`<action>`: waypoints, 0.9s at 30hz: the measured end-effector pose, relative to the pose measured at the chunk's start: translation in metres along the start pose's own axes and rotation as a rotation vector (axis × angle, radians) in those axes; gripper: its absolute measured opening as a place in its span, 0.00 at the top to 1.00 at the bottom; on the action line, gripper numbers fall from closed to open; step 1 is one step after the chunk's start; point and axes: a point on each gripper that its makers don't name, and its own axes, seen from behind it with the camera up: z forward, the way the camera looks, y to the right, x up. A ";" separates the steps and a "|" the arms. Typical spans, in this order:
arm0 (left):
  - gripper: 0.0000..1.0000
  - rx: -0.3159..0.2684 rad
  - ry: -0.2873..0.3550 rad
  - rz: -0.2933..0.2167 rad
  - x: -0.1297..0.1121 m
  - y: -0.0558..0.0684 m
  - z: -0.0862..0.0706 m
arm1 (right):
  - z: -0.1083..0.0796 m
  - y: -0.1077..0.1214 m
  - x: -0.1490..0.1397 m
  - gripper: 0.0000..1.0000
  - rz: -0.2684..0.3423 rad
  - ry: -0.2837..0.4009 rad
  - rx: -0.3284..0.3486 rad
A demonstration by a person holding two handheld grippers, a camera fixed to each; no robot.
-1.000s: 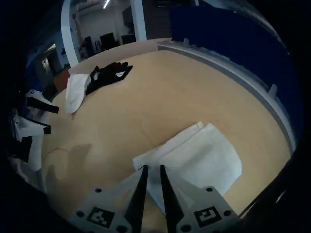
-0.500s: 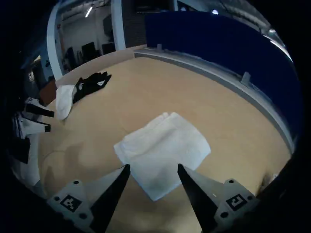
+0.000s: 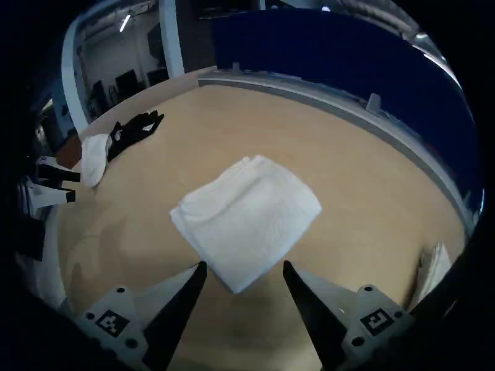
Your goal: Fold towel
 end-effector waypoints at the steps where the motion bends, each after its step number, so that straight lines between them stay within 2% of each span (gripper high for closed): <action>1: 0.10 0.000 0.000 0.000 0.000 0.000 0.000 | 0.000 0.000 -0.001 0.04 0.000 -0.003 -0.001; 7: 0.10 0.002 0.001 0.001 0.000 0.001 -0.001 | 0.001 0.000 -0.012 0.07 0.002 -0.030 -0.003; 11: 0.10 0.003 0.001 0.000 -0.001 0.000 -0.001 | 0.004 -0.002 -0.020 0.21 0.014 -0.052 0.001; 15: 0.10 0.002 0.001 -0.002 -0.002 0.000 -0.002 | 0.007 -0.002 -0.026 0.26 0.037 -0.061 -0.005; 19: 0.10 0.002 0.002 -0.003 -0.002 -0.001 -0.002 | 0.010 -0.005 -0.028 0.41 0.059 -0.061 -0.001; 25: 0.10 -0.001 0.002 -0.004 -0.003 0.000 -0.004 | 0.013 -0.006 -0.030 0.59 0.080 -0.063 -0.004; 27: 0.10 -0.001 0.002 -0.004 -0.004 0.000 -0.004 | 0.014 -0.007 -0.030 0.68 0.085 -0.062 -0.004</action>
